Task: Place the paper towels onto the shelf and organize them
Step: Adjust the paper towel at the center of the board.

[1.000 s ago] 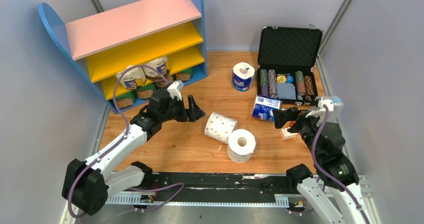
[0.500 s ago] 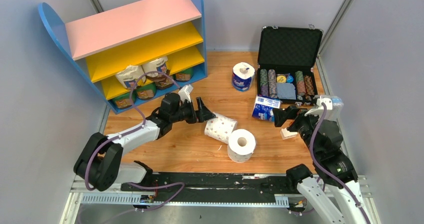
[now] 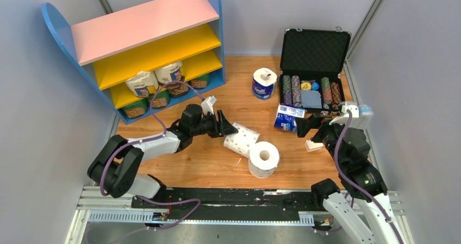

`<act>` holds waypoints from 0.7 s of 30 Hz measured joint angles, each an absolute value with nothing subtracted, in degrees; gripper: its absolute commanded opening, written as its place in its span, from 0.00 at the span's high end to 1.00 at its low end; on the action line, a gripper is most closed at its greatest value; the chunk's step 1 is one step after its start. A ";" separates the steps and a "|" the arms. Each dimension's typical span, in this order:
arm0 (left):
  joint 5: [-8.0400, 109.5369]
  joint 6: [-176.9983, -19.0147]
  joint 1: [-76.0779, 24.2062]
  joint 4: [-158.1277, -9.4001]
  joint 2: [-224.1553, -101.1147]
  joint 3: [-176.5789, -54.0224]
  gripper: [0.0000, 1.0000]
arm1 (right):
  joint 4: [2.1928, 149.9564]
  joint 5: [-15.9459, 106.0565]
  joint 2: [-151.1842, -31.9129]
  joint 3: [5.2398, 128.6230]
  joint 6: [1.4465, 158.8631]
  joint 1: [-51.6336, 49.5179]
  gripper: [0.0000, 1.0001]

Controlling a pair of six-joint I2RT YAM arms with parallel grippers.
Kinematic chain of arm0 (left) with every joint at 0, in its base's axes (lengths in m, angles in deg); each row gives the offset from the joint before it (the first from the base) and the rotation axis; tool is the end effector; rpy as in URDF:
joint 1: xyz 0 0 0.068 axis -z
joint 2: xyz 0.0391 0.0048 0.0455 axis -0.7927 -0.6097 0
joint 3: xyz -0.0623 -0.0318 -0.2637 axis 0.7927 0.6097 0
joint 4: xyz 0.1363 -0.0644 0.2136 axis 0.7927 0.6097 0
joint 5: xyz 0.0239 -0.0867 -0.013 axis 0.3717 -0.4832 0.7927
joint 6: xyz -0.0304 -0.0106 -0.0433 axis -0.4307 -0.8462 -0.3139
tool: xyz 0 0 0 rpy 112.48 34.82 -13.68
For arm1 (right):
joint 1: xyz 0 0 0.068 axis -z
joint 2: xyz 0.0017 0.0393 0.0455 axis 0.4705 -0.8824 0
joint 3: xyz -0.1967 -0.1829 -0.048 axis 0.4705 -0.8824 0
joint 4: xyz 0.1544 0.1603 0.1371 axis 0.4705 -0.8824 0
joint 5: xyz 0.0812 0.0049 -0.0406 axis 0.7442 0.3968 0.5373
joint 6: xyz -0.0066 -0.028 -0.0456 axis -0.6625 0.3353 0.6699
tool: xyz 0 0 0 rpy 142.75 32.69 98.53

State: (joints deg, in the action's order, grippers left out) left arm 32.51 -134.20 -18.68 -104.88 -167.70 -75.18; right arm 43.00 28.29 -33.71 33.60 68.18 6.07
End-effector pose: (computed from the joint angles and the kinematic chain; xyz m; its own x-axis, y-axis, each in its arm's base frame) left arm 0.2236 -0.1686 0.1854 -0.8547 -0.2258 -0.4674 0.2976 0.5245 -0.7977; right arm 0.0901 0.0303 0.3269 -0.2946 0.2240 -0.9290 -0.1400 0.9515 0.2738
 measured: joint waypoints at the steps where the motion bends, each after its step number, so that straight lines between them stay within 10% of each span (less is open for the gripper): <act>1: 32.57 -134.26 -18.68 -104.80 -167.67 -75.10 0.50 | 43.00 28.31 -33.71 33.60 68.18 6.07 0.00; 7: 35.00 -131.44 -18.59 -98.63 -163.72 -75.60 0.71 | 43.00 28.29 -33.73 33.60 68.18 6.07 0.00; 21: 63.06 -106.72 -15.70 -54.37 -157.25 -103.07 0.71 | 43.00 28.31 -34.11 33.60 68.18 6.07 0.00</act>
State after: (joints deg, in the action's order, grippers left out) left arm 63.06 -106.72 -15.70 -54.37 -157.25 -103.07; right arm 43.00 28.31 -34.11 33.60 68.18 6.07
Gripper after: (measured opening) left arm 0.411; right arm 0.998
